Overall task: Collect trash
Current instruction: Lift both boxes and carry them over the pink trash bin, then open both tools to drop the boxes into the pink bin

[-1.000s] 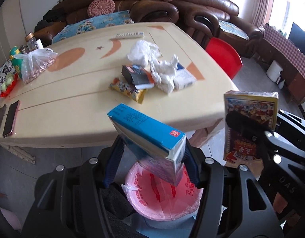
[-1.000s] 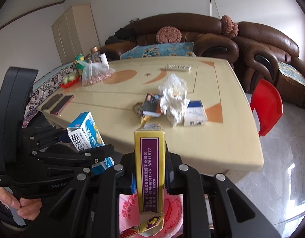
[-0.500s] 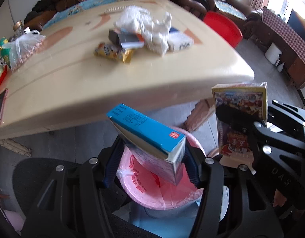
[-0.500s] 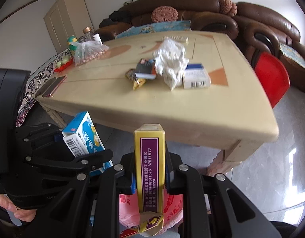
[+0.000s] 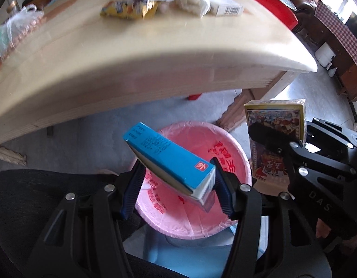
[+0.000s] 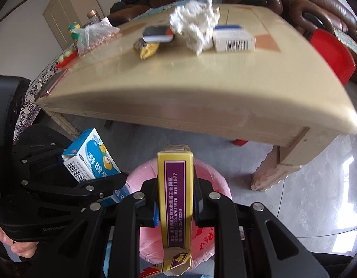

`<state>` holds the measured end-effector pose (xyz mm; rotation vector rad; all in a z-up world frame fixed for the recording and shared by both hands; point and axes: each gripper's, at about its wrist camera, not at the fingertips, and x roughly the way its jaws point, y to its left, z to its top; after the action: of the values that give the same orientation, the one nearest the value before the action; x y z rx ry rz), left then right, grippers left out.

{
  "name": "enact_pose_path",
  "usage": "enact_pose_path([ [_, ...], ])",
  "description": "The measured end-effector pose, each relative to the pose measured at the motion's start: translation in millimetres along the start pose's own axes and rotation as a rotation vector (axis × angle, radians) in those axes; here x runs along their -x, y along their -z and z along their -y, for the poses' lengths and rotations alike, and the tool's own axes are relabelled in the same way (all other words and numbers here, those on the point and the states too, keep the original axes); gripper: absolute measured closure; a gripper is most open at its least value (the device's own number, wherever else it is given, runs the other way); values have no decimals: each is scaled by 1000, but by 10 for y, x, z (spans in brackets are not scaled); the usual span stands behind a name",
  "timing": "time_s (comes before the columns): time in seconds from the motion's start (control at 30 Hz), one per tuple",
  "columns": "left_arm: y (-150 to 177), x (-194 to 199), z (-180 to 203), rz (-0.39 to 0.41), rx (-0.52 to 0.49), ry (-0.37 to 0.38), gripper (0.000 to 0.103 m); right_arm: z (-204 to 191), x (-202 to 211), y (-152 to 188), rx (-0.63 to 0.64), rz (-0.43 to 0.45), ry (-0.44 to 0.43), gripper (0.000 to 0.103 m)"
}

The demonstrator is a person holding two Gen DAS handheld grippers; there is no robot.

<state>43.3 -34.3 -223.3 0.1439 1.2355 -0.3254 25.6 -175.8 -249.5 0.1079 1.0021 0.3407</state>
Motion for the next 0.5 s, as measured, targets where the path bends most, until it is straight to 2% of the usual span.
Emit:
enact_pose_path([
  [0.37,74,-602,-32,-161,12,14,46,173,-563,112,-40,-132,-14,83],
  [0.4,77,-686,-39,-183,15,12,48,187,-619,120,-44,-148,-15,83],
  [0.47,78,-824,-69,-228,28,23,58,223,-760,170,-47,-186,-14,83],
  [0.5,82,-897,-95,-254,40,30,58,245,-809,188,-49,-200,-16,83],
])
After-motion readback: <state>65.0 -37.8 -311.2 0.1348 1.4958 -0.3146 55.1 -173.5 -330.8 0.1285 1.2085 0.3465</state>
